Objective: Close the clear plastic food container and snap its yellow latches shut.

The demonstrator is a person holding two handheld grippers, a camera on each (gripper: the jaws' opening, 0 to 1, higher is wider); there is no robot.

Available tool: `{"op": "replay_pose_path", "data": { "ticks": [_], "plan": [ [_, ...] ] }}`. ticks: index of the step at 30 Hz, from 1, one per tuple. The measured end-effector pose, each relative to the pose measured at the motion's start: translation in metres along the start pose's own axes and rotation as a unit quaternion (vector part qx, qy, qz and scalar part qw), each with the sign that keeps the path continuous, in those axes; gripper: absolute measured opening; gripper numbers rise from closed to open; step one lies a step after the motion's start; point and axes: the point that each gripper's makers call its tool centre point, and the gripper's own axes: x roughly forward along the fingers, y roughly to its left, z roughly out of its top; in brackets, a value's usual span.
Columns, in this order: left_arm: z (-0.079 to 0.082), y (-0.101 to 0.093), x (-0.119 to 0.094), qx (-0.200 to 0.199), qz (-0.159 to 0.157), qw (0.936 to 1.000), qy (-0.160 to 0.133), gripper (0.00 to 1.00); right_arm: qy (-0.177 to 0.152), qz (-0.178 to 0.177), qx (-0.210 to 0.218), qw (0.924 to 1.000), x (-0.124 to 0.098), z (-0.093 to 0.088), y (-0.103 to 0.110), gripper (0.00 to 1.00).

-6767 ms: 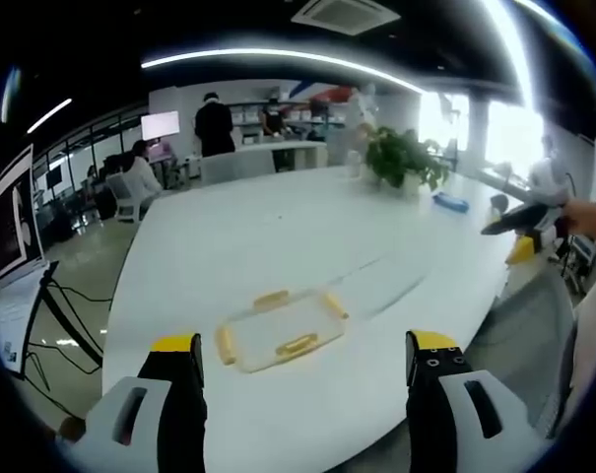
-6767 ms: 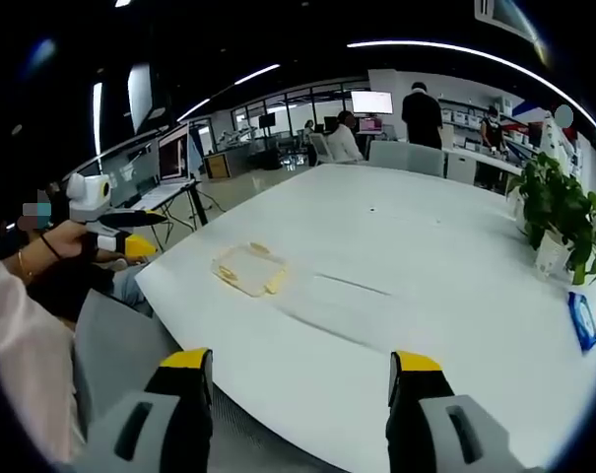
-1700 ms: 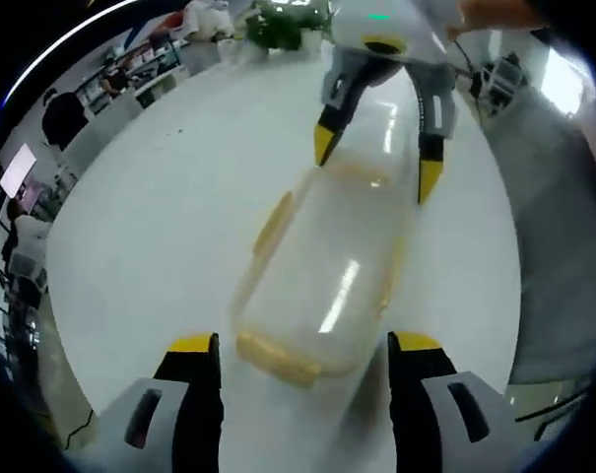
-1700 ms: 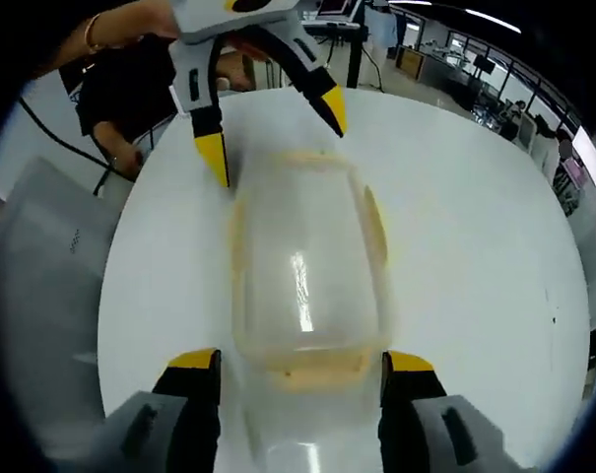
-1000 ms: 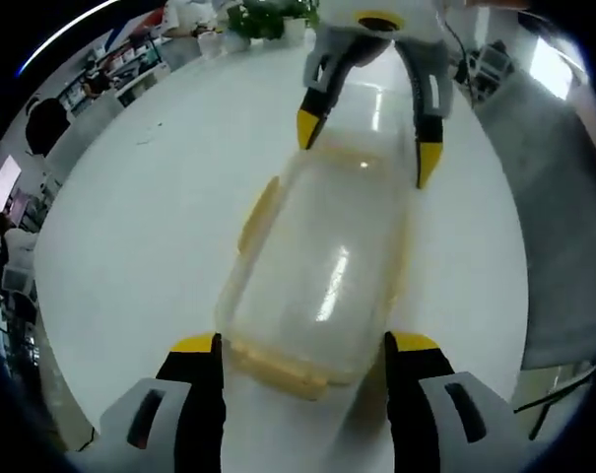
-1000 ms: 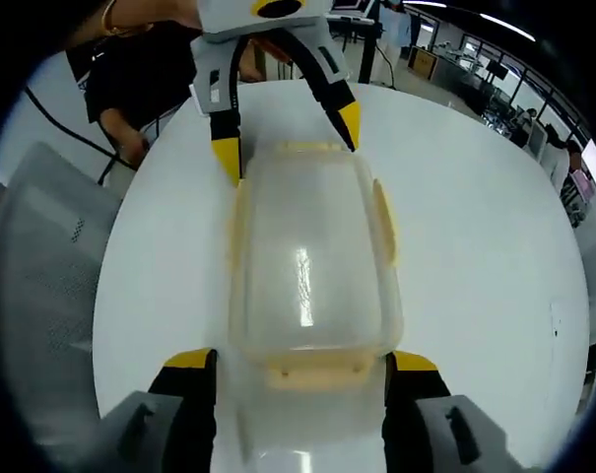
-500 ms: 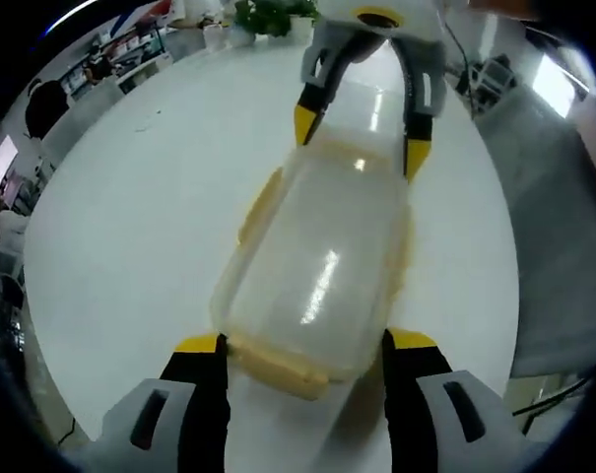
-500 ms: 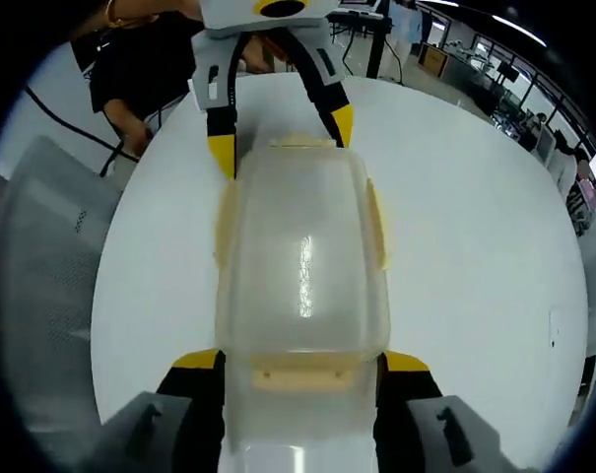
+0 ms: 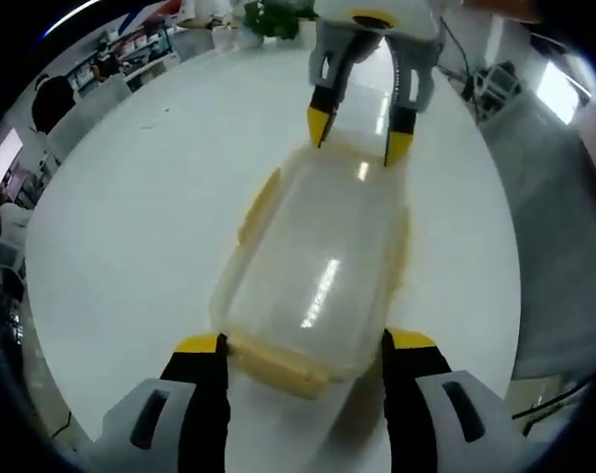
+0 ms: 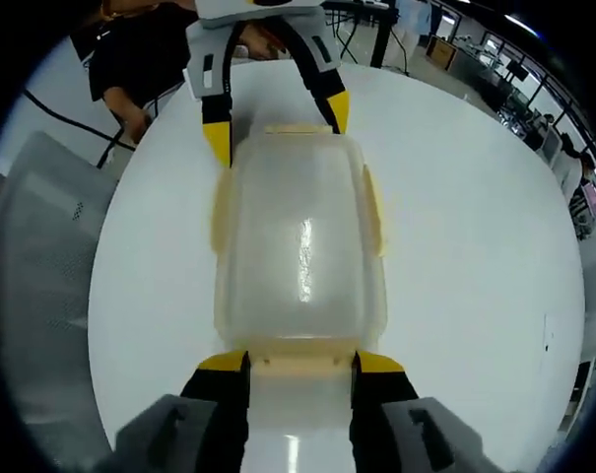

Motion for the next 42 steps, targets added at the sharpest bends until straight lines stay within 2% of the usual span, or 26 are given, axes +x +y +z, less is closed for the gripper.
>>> {"op": "replay_pose_path", "data": {
  "ticks": [5,12,16,17,20,21,22,28,32,34,35,36,37,38,40,42],
  "plan": [
    [-0.002,-0.001,-0.001,0.021,-0.011,0.9996,0.015,0.6,0.007,0.002,-0.007,0.9999,0.0,0.001,0.001,0.38],
    [-0.008,0.0,-0.003,0.071,-0.031,0.994,0.077,0.58,0.022,0.007,-0.019,0.9996,0.001,0.001,0.0,0.39],
    [-0.013,0.002,-0.005,0.12,-0.048,0.9861,0.105,0.54,0.025,0.007,-0.018,0.9995,0.001,0.001,0.0,0.39],
    [-0.016,0.003,-0.007,0.139,-0.055,0.982,0.115,0.52,0.025,0.006,-0.017,0.9995,0.001,0.001,0.001,0.39],
    [-0.017,0.004,-0.008,0.169,-0.065,0.9754,0.125,0.44,0.025,0.009,-0.028,0.9992,0.001,0.0,0.001,0.39],
    [-0.017,0.005,-0.009,0.179,-0.066,0.9735,0.127,0.38,0.026,0.01,-0.032,0.9991,0.001,0.0,0.002,0.4],
    [-0.016,0.005,-0.008,0.188,-0.071,0.9715,0.126,0.38,0.026,0.011,-0.036,0.999,0.001,0.0,0.002,0.4],
    [-0.016,0.006,-0.008,0.182,-0.069,0.9737,0.119,0.38,0.023,0.01,-0.032,0.9992,0.0,0.0,0.001,0.4],
    [-0.015,0.005,-0.006,0.186,-0.067,0.9712,0.134,0.38,0.013,0.021,-0.061,0.9978,-0.001,-0.002,0.0,0.4],
    [-0.016,0.005,-0.007,0.183,-0.065,0.9713,0.137,0.38,0.007,0.017,-0.049,0.9986,-0.001,-0.001,0.0,0.39],
    [-0.016,0.006,-0.007,0.175,-0.062,0.9733,0.135,0.38,0.002,0.015,-0.046,0.9988,-0.001,0.0,0.0,0.38],
    [-0.013,0.007,-0.006,0.131,-0.05,0.9819,0.127,0.37,-0.008,0.011,-0.021,0.9997,-0.001,0.0,0.0,0.38],
    [-0.013,0.007,-0.007,0.148,-0.054,0.9792,0.128,0.37,-0.009,0.013,-0.038,0.9992,-0.001,-0.002,0.0,0.38],
    [-0.014,0.006,-0.007,0.16,-0.057,0.9775,0.125,0.37,-0.018,0.011,-0.035,0.9992,-0.001,-0.002,0.001,0.38],
    [-0.014,0.006,-0.007,0.156,-0.057,0.9785,0.122,0.37,-0.035,0.012,-0.032,0.9988,-0.001,-0.003,0.001,0.37],
    [-0.014,0.006,-0.007,0.156,-0.058,0.9785,0.121,0.37,-0.035,0.011,-0.031,0.9988,-0.001,-0.002,0.001,0.37]
  ]
}}
